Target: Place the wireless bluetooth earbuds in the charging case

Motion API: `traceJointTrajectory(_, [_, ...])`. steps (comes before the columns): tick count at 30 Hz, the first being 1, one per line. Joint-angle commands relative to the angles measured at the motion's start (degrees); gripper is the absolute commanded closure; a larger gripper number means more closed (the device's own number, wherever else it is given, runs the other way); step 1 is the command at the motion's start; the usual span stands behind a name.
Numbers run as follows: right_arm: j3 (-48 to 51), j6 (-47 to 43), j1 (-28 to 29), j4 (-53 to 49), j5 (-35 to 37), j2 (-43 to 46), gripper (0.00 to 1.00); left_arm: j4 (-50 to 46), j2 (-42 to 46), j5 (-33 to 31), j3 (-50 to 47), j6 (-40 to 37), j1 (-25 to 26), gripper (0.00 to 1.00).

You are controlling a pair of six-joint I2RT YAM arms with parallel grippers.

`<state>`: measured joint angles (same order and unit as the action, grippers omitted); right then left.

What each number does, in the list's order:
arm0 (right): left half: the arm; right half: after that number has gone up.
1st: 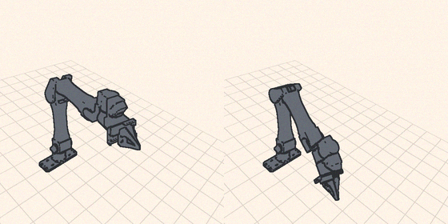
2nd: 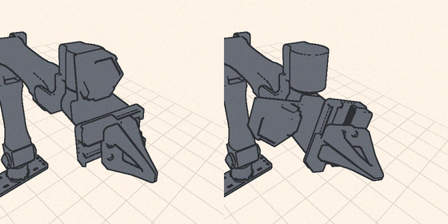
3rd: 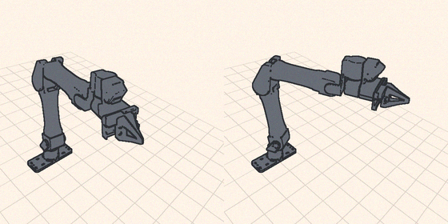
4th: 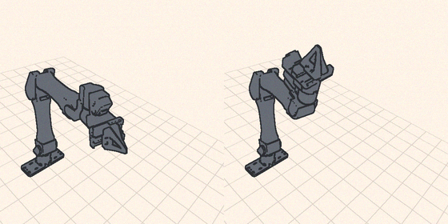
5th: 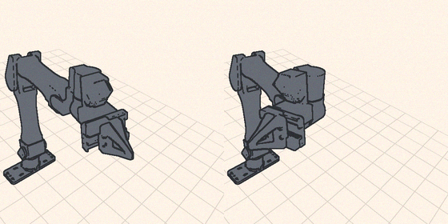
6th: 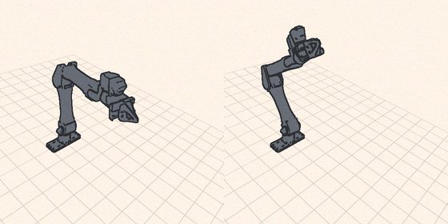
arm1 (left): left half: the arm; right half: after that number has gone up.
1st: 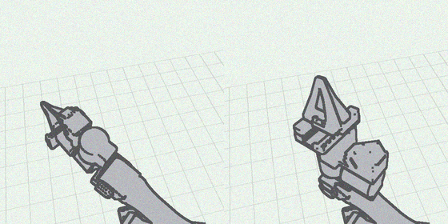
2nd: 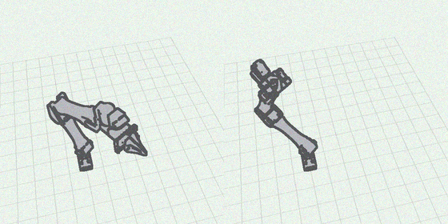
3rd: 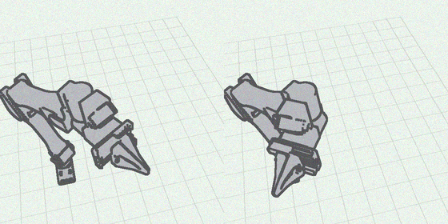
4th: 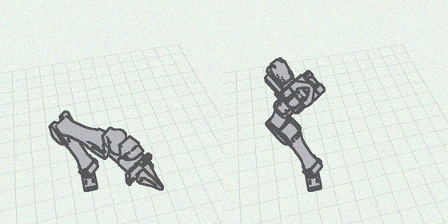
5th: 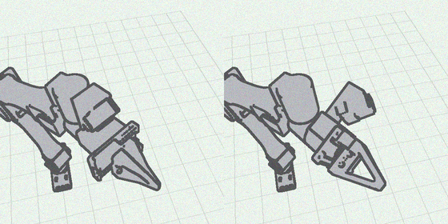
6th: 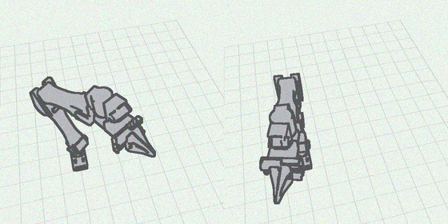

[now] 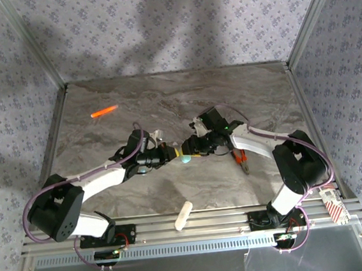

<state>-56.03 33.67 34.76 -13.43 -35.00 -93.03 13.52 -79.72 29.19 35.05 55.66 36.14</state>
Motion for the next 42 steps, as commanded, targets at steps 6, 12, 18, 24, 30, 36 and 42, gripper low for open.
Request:
traceJointTrajectory(6, [-1.5,0.5,1.0,0.4,-1.1,-1.2,0.59,1.2,-1.4,1.3,2.5,0.2,0.6,1.00])
traceJointTrajectory(12, [-0.5,1.9,-0.1,2.3,-2.2,-0.2,0.60,-0.3,-1.4,0.5,2.2,-0.7,0.7,1.00])
traceJointTrajectory(18, [0.1,4.1,-1.0,4.4,-4.3,0.2,0.60,-0.5,-1.7,0.0,2.0,-0.9,0.7,1.00])
traceJointTrajectory(24, [0.3,4.8,-1.4,5.0,-5.1,0.9,0.60,-1.2,-2.3,-0.5,2.1,-1.4,0.7,1.00])
traceJointTrajectory(30, [0.6,5.1,-1.7,5.2,-5.9,1.9,0.60,-3.6,-2.7,-1.9,2.8,-2.3,0.5,1.00])
traceJointTrajectory(36, [1.0,5.3,-1.9,5.1,-6.3,2.9,0.61,-5.7,-3.0,-2.8,3.3,-3.1,0.3,1.00])
traceJointTrajectory(42, [1.8,4.7,-2.5,4.6,-5.9,3.4,0.61,-7.4,-1.3,-3.1,2.2,-3.3,-1.5,1.00])
